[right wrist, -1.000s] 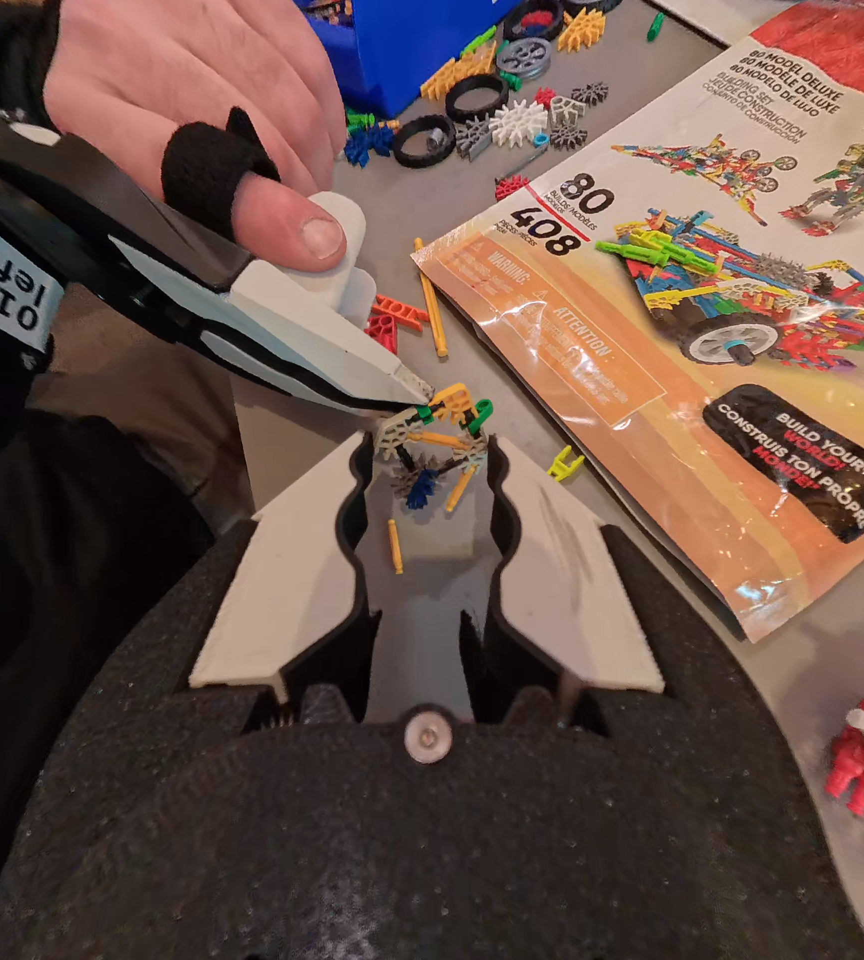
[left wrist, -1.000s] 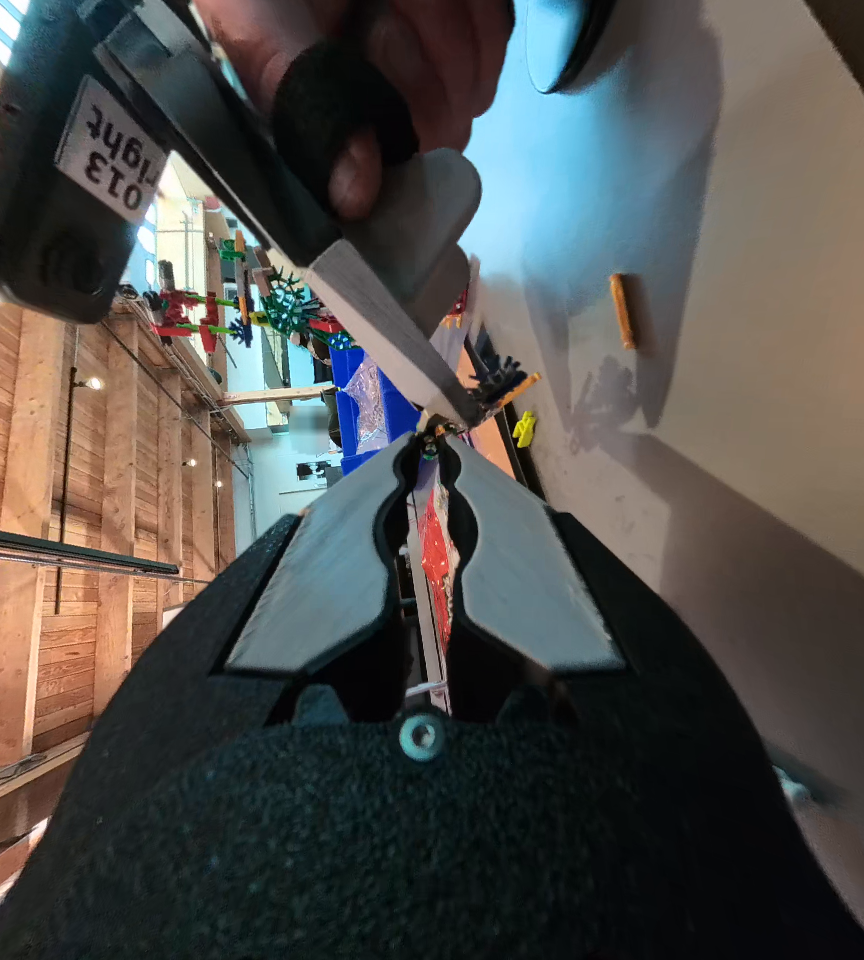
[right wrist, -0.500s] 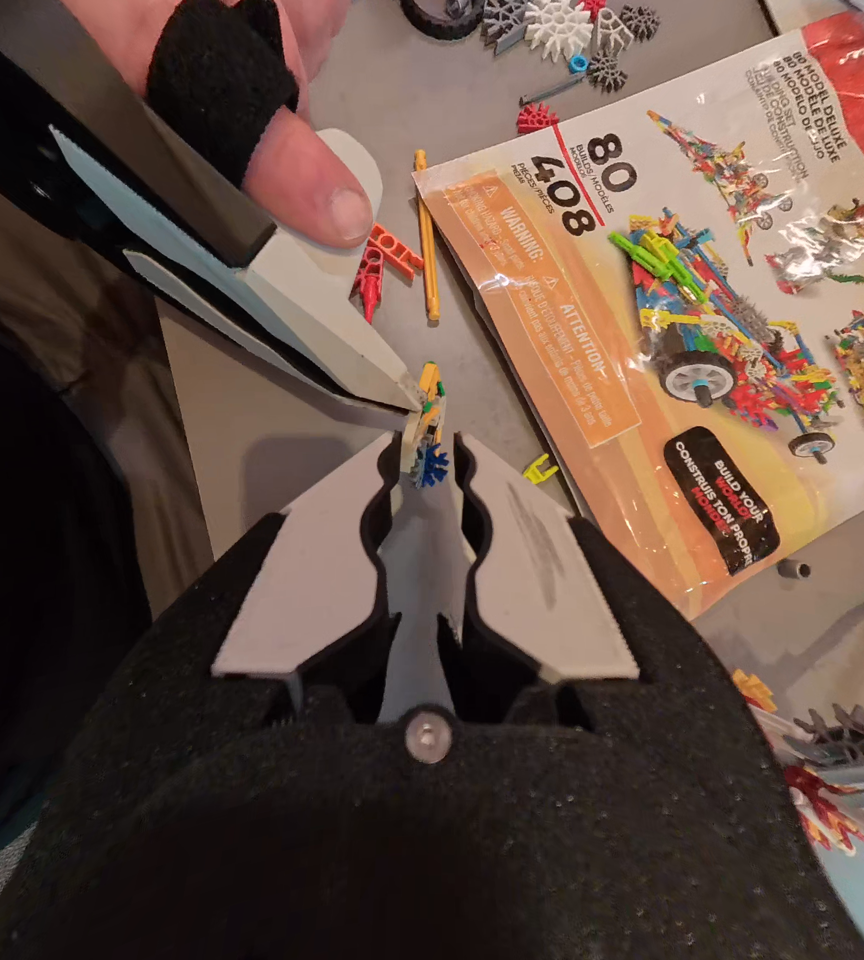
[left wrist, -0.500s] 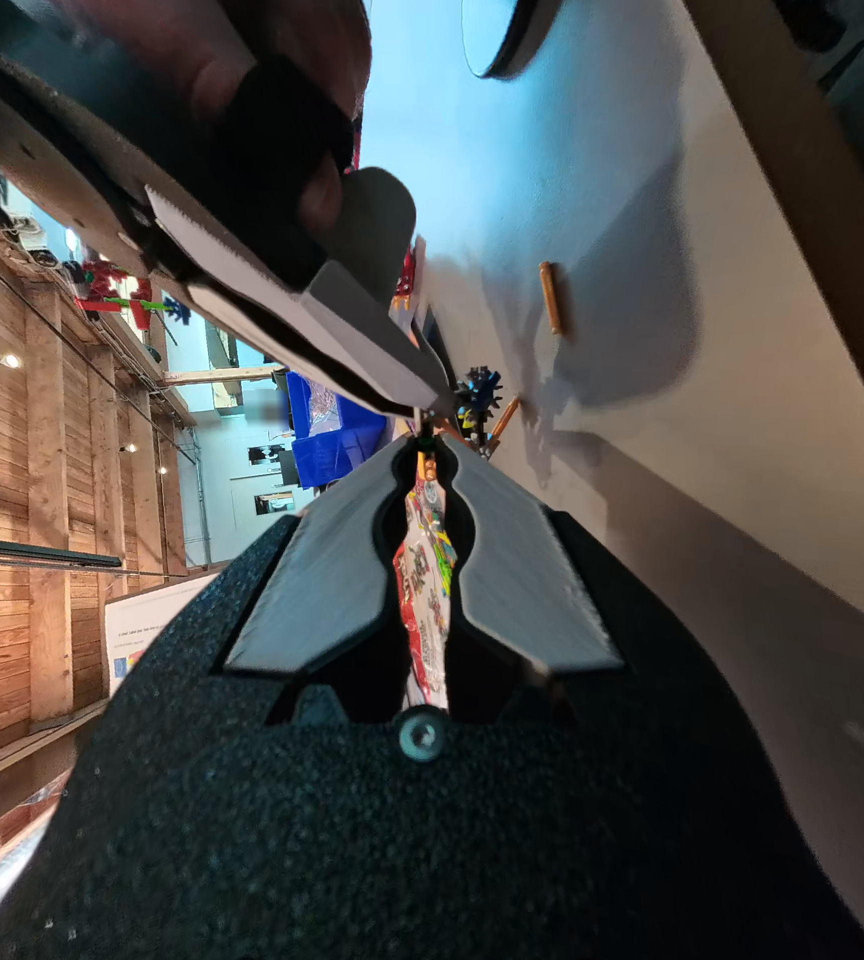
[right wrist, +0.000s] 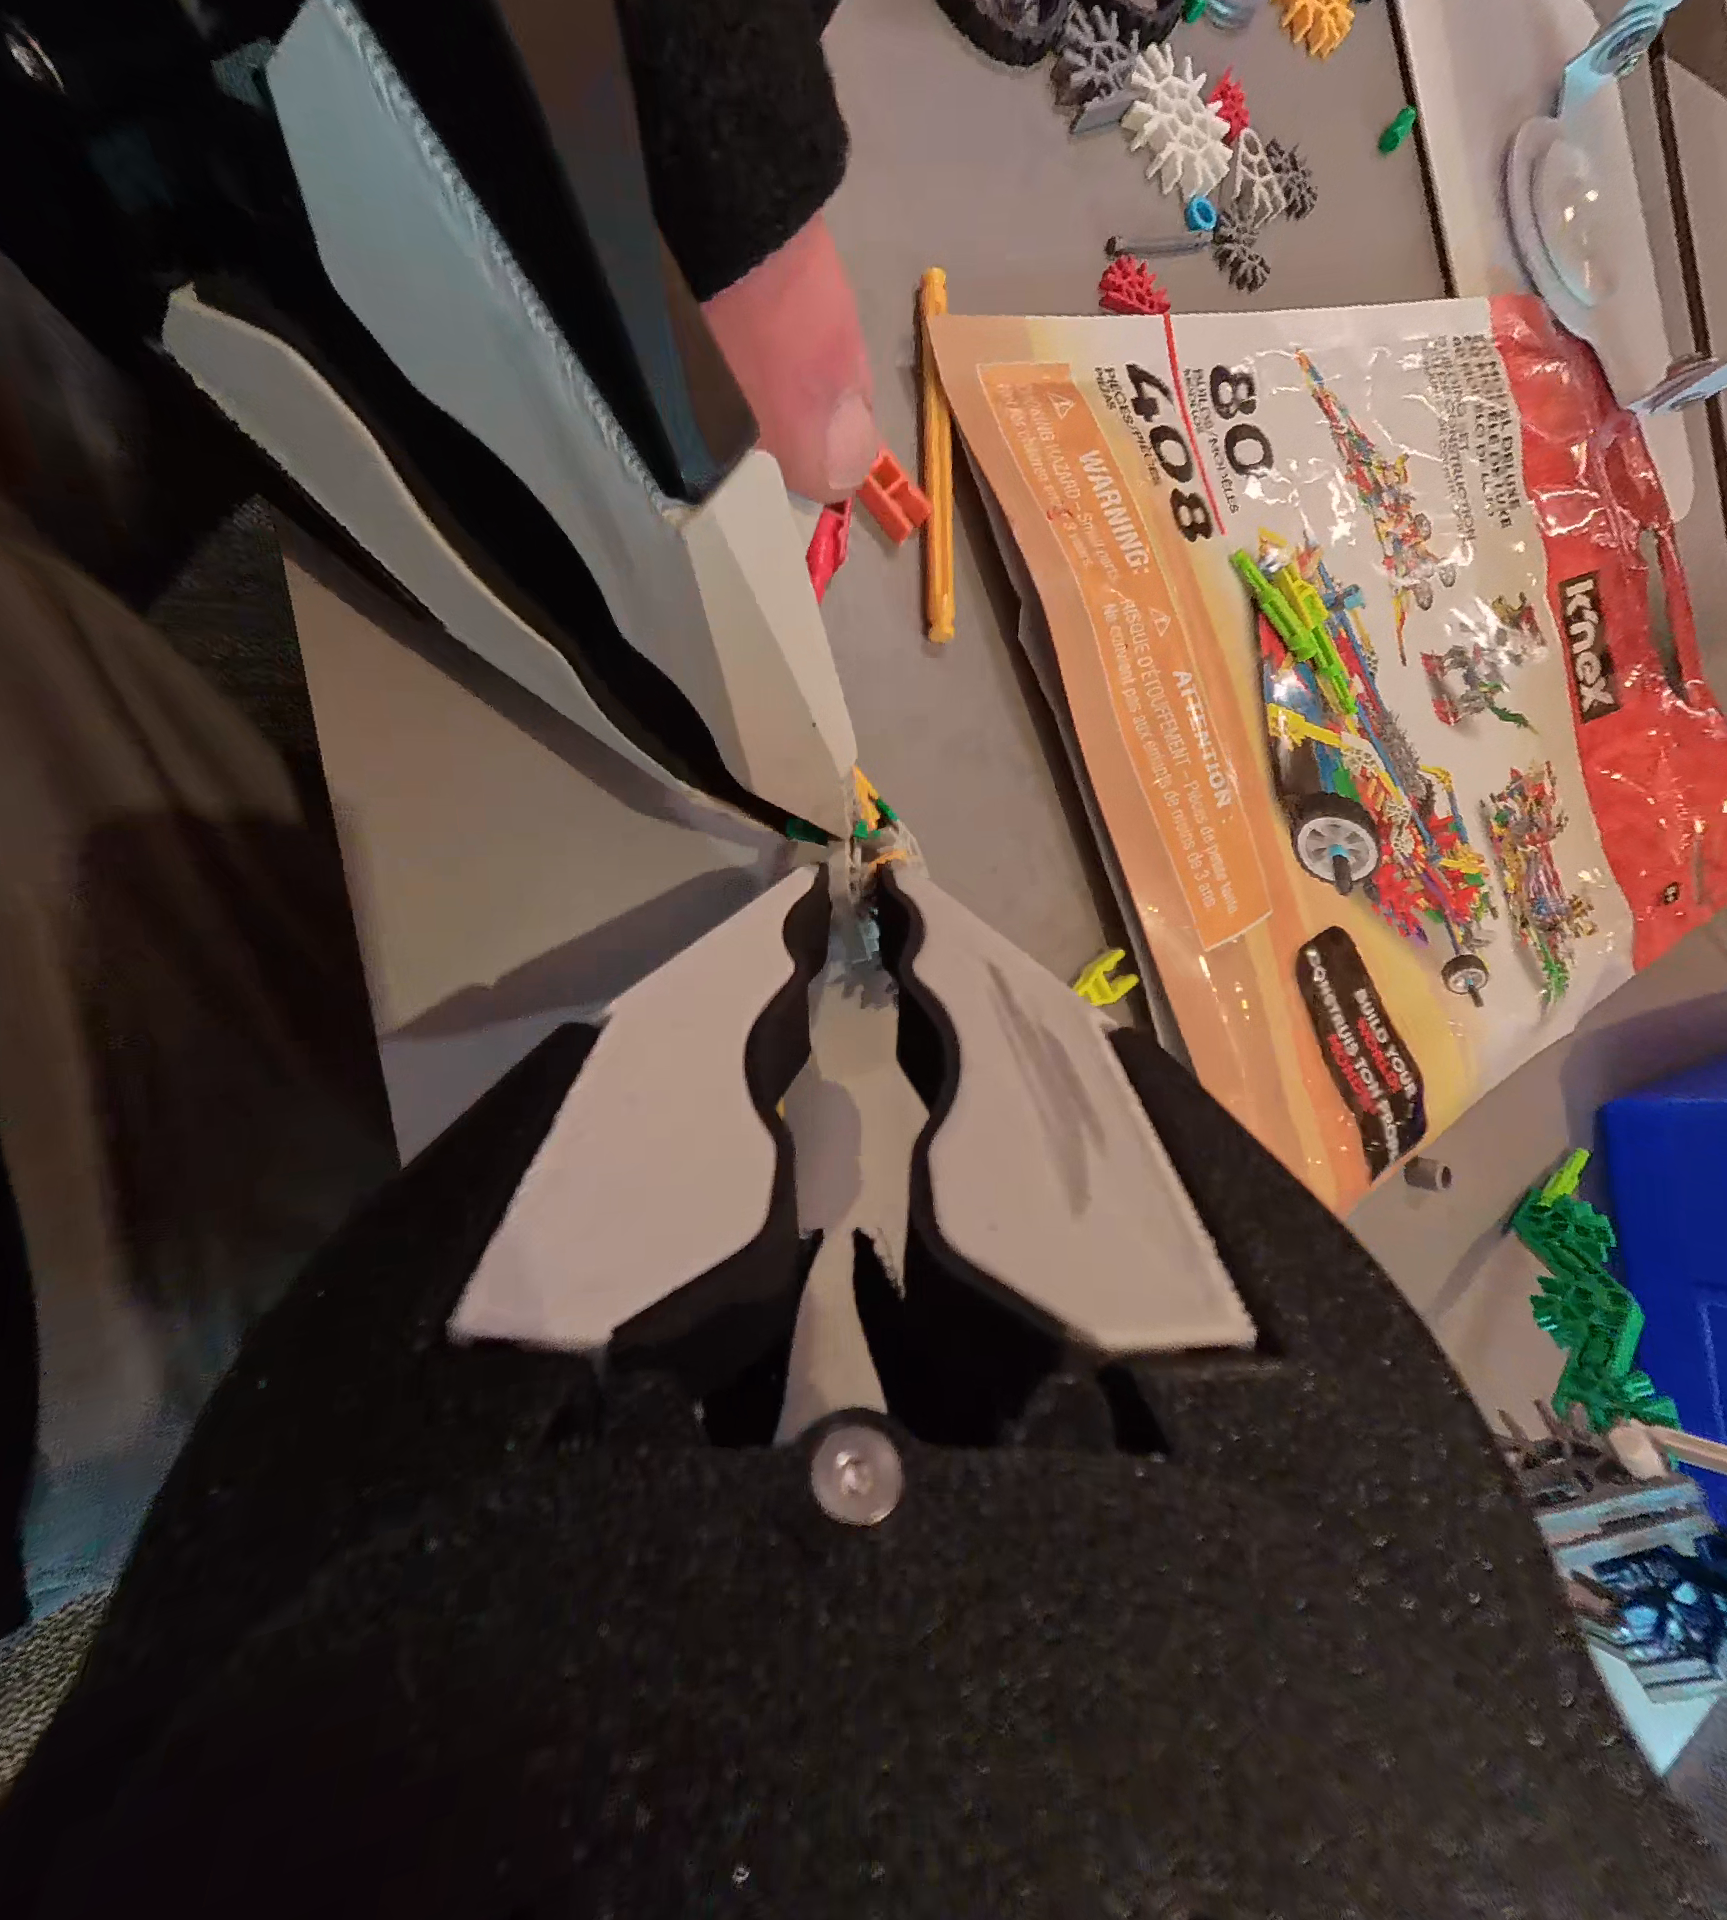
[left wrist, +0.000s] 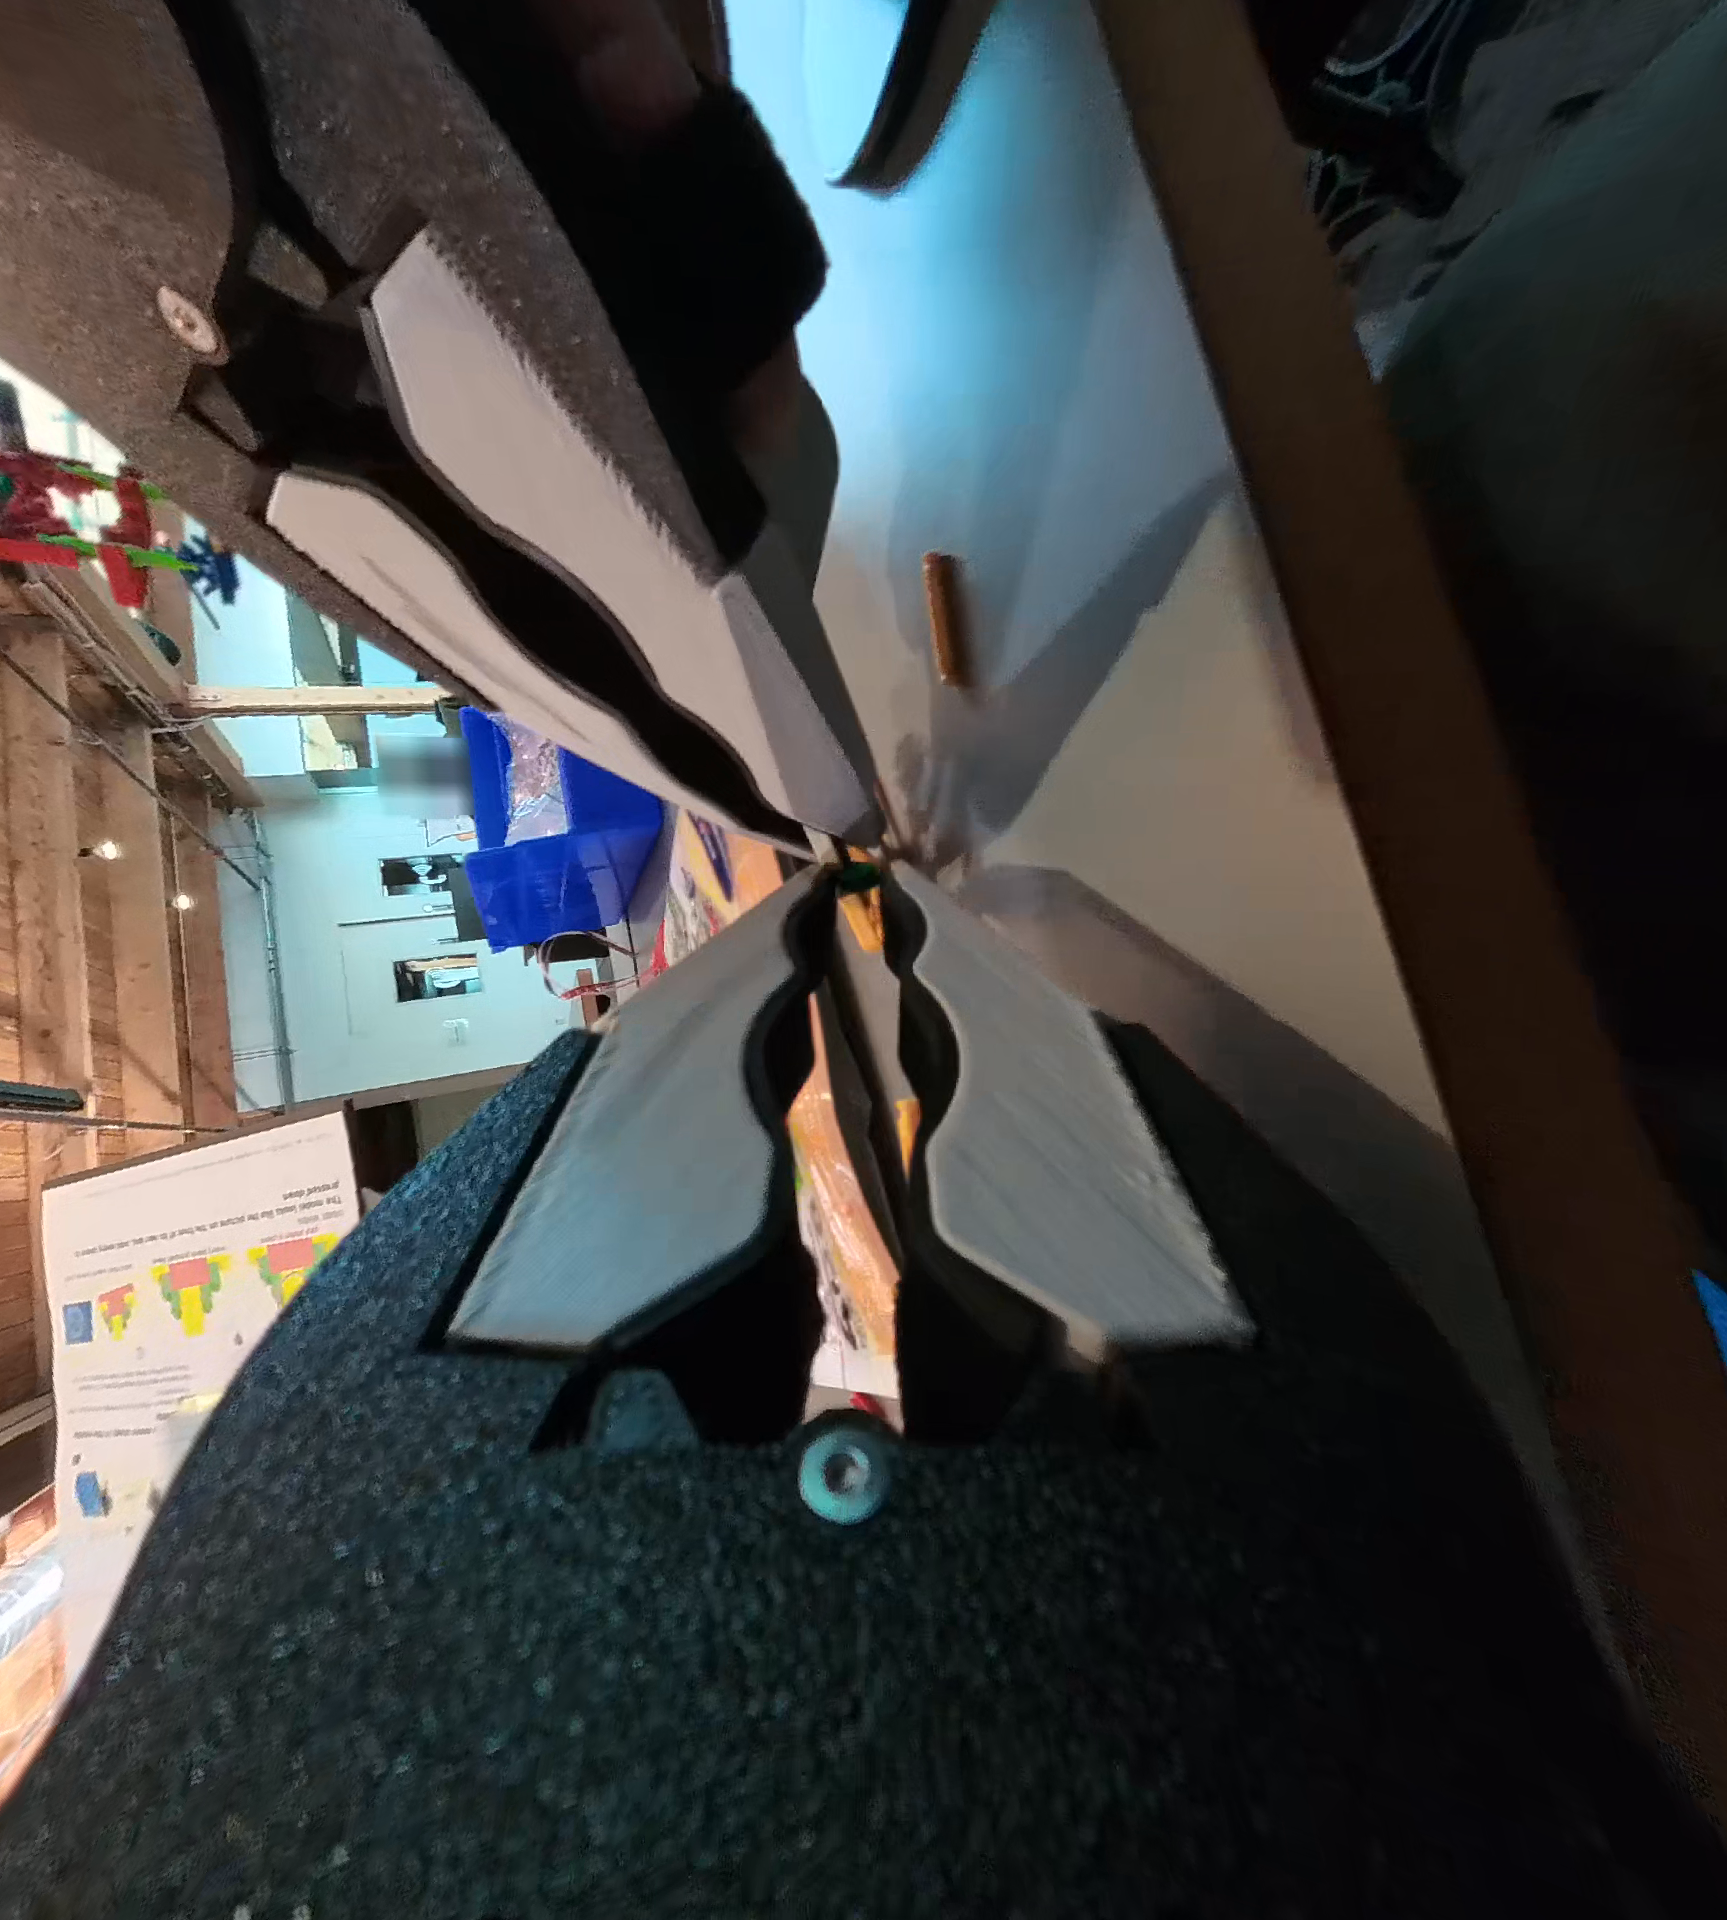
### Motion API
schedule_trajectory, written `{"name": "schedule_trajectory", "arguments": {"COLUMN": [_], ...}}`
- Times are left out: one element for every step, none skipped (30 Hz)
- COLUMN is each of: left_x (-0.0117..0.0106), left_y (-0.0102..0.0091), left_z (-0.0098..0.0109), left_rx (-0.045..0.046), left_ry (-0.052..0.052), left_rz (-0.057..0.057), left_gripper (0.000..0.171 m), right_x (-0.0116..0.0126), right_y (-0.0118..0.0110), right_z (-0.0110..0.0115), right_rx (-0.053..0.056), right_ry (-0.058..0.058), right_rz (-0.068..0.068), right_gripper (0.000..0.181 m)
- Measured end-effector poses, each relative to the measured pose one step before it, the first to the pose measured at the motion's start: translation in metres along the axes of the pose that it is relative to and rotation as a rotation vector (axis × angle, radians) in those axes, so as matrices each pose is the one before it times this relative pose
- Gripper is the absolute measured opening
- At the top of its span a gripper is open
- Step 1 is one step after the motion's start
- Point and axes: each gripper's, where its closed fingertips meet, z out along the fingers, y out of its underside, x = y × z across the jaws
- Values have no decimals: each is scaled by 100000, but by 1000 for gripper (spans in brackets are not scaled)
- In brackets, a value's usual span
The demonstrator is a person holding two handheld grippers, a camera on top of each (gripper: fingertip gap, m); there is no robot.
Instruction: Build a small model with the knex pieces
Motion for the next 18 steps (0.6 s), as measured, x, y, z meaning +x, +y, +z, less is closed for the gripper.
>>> {"name": "schedule_trajectory", "arguments": {"left_x": [263, 299, 159, -1, 141, 103, 42, 160, 190, 180, 22, -87, -37, 26, -152, -428, -231, -225], "left_y": [-46, -73, -35, -5, -102, -56, 76, 1, -70, -13, 92, 118, 157, 215, 40, -255, -278, -163], "left_z": [12, -32, -42, 15, 39, 74, 82, 46, -17, -116, -165, -203, -215, -181, -202, -273, -182, -8], "left_rx": [93, 401, 74, -203, 425, 135, -506, 154, 1006, 936, 571, 695, 819, 675, 1766, 3474, 2921, 1637], "left_ry": [1117, 2224, 2209, 1348, 2004, 1296, 563, 1406, 2238, 2861, 1817, 1293, 2554, 3560, 2514, 971, 2906, 2894], "left_rz": [1627, 1367, 253, -845, -1291, -313, 545, -473, -2531, -3231, -2380, -2531, -4394, -5811, -5847, -6192, -7227, -6915], "left_gripper": [6, 6, 5, 6, 6, 5, 5, 6, 6, 6, 6, 10, 15, 17, 20, 19, 16, 14], "right_x": [-197, -101, -6, -77, -26, 19, -56, -107, 20, 11, -21, 67, 51, -31, 41, 64, -69, -107], "right_y": [130, 42, 32, 126, 109, 49, 54, 46, 23, 38, 67, 42, 26, 16, -7, 0, 18, 66], "right_z": [85, 51, 1, 20, 28, 49, 51, 15, -2, -12, -15, 7, 18, 28, 14, 47, 64, 74], "right_rx": [-1, 673, 661, -334, -444, -61, 197, 463, 509, 393, 98, 83, 117, 33, 89, 7, -13, -304], "right_ry": [-814, -696, -379, -701, -271, -186, -981, -1467, -575, -543, -953, -418, -396, -814, -284, -34, -698, -1034], "right_rz": [309, 711, 641, -50, -206, 479, 766, 897, 802, 565, 495, 403, 248, 149, 90, 113, -64, 99], "right_gripper": [6, 7, 7, 8, 8, 9, 10, 10, 11, 11, 11, 11, 11, 12, 12, 12, 12, 13]}}
